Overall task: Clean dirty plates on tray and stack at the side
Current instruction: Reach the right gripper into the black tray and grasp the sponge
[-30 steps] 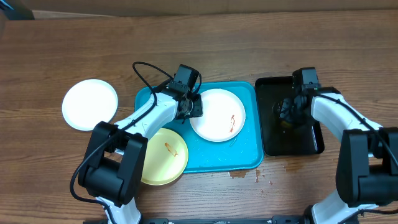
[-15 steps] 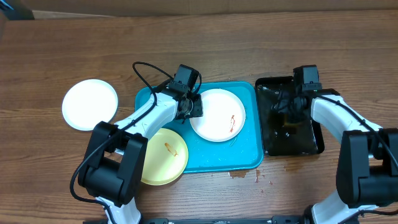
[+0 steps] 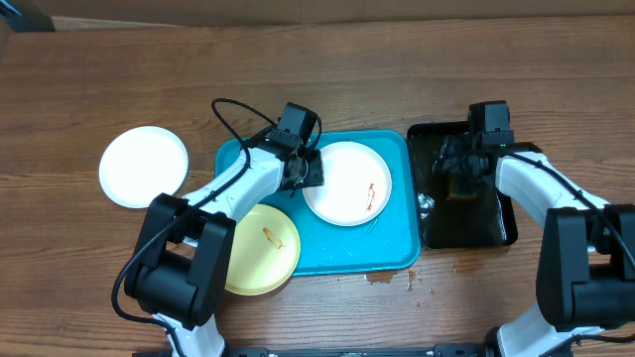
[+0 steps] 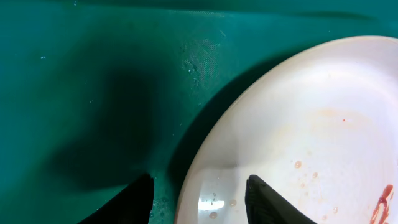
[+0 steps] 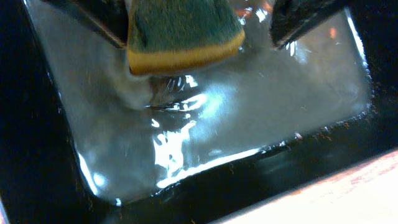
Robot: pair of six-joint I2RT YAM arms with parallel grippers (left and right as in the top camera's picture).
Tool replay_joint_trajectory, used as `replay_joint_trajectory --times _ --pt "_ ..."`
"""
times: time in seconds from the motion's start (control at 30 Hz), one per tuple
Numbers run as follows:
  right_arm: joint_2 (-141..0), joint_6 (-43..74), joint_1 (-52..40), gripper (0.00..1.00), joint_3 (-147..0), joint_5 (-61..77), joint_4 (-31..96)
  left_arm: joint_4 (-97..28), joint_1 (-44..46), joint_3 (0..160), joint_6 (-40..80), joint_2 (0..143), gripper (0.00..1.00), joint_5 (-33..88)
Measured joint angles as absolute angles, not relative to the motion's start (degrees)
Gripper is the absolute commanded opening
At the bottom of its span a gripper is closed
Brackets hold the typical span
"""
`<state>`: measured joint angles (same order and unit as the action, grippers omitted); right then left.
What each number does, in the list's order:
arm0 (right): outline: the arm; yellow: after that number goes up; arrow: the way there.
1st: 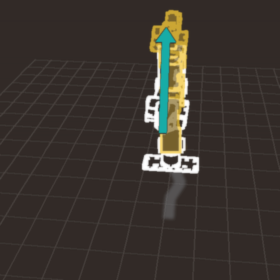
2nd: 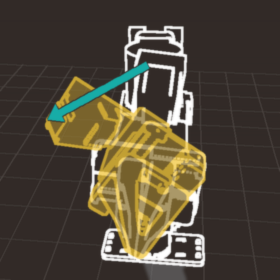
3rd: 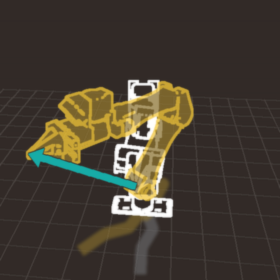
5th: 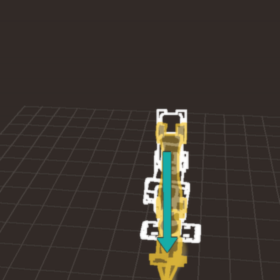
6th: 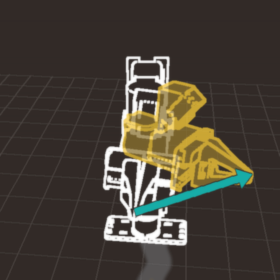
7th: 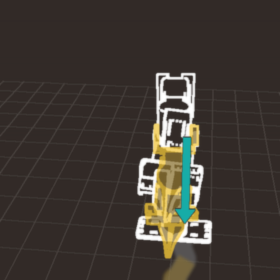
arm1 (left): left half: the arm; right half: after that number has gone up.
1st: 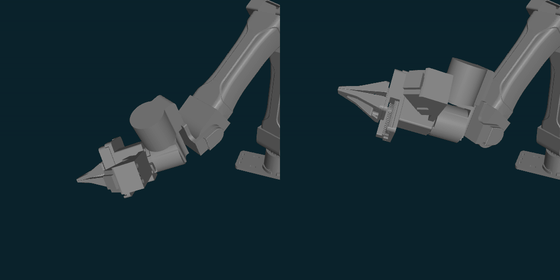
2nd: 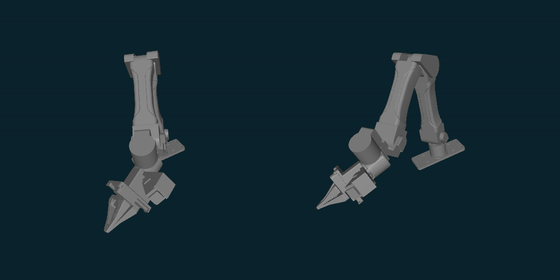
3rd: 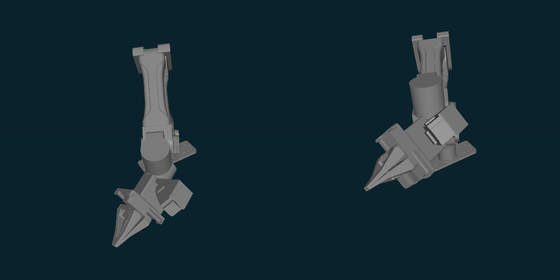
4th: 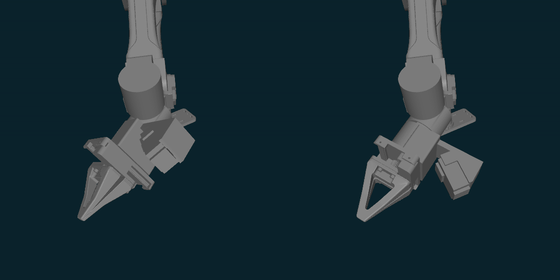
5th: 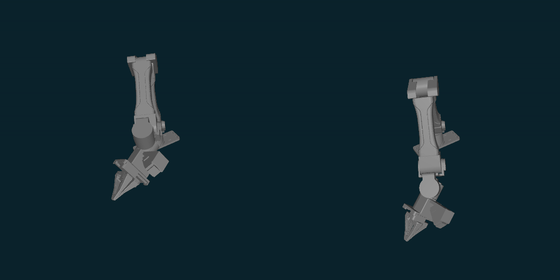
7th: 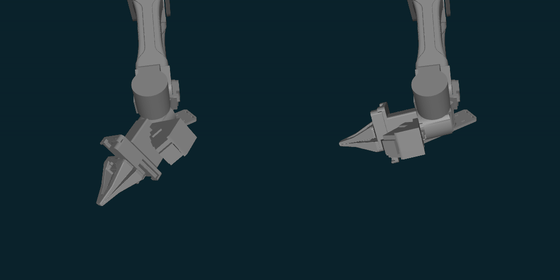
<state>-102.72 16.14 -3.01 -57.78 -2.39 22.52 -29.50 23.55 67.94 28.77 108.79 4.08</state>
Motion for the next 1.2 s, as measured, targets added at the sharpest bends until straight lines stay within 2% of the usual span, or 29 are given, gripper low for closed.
replay_joint_trajectory --times 0.03,0.07,0.1,0.13,0.2,0.23,0.33,0.5,0.57,0.63,0.67,0.7,0.73,0.8,0.87,0.9,0.93,1.1,1.2 --pt "-102.72 16.08 -2.98 0.29 -57.78 -2.50 22.20 -29.47 23.55 67.94 28.77 108.79 0.49 4.08" --pt "-102.72 16.12 -2.98 0.19 -57.78 -2.55 22.09 -29.50 23.55 67.94 28.77 108.79 0.49 4.08" --pt "-102.72 16.19 -2.98 0.17 -57.78 -2.52 22.09 -29.50 23.55 67.94 28.77 108.79 0.50 4.08" --pt "-102.72 16.21 -3.01 0.21 -57.78 -2.48 22.15 -29.47 23.57 67.94 28.77 108.79 0.49 4.08" --pt "-102.72 16.73 -2.98 0.69 -57.74 -2.46 22.15 -29.47 23.62 67.94 28.77 108.79 0.49 4.08" --pt "-102.72 16.45 -2.98 0.80 -57.74 -2.50 22.17 -29.50 23.66 67.94 28.77 108.79 0.50 4.08" --pt "-102.72 16.21 -3.01 0.87 -57.78 -2.37 23.29 -29.50 23.66 67.94 28.77 108.79 0.50 4.08" --pt "-102.54 16.32 -3.01 0.86 -59.83 -1.50 35.68 -29.50 23.66 67.94 28.77 108.79 0.50 4.08" --pt "-101.80 16.29 -3.01 0.76 -60.64 -1.37 40.10 -29.50 23.66 67.94 28.77 108.79 0.50 4.08" --pt "-100.86 16.05 -3.01 0.51 -60.99 -1.23 43.48 -29.50 23.66 67.94 28.77 108.79 0.51 4.08" --pt "-100.53 16.19 -3.01 0.34 -60.99 -1.26 44.40 -29.50 23.66 67.94 28.77 108.79 0.52 4.08" --pt "-100.47 16.10 -3.01 0.24 -60.99 -1.28 44.69 -29.47 23.66 67.94 28.77 108.79 0.52 4.08" --pt "-100.44 16.40 -3.01 0.16 -60.97 -1.28 44.66 -29.50 23.66 67.94 28.77 108.79 0.52 4.08" --pt "-100.44 16.38 -3.01 0.14 -60.90 -1.26 44.58 -29.50 23.66 67.94 28.77 108.79 0.52 4.08" --pt "-100.44 16.78 -3.01 0.59 -60.64 -1.23 44.56 -29.50 23.66 67.94 28.77 108.79 0.53 4.08" --pt "-100.44 16.53 -3.01 0.76 -60.53 -1.23 44.62 -29.52 23.66 67.94 28.77 108.79 0.54 4.08" --pt "-100.44 16.51 -3.01 0.82 -60.49 -1.23 44.75 -29.52 23.66 67.94 28.77 108.79 0.55 4.08" --pt "-100.44 16.32 -3.01 0.82 -60.75 -1.21 44.84 -29.52 23.66 67.94 28.77 108.79 0.57 4.08" --pt "-100.44 16.25 -2.98 0.77 -61.69 -1.21 43.64 -29.47 23.66 67.94 28.75 108.79 0.59 4.08"
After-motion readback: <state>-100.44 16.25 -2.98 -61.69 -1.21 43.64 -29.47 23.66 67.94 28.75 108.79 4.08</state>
